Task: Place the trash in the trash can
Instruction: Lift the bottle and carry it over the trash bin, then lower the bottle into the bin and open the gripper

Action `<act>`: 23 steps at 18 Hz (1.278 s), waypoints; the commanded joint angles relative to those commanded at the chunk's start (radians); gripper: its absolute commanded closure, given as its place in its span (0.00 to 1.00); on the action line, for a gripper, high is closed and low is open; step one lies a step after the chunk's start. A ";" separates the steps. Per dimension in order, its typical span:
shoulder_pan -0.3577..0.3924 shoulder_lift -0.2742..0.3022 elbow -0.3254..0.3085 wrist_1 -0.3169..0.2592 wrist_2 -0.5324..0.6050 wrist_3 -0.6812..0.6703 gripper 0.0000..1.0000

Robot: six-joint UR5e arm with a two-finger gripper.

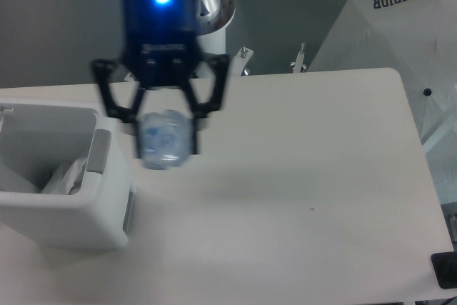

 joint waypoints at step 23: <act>-0.166 -0.035 -0.161 0.000 0.002 -0.002 0.38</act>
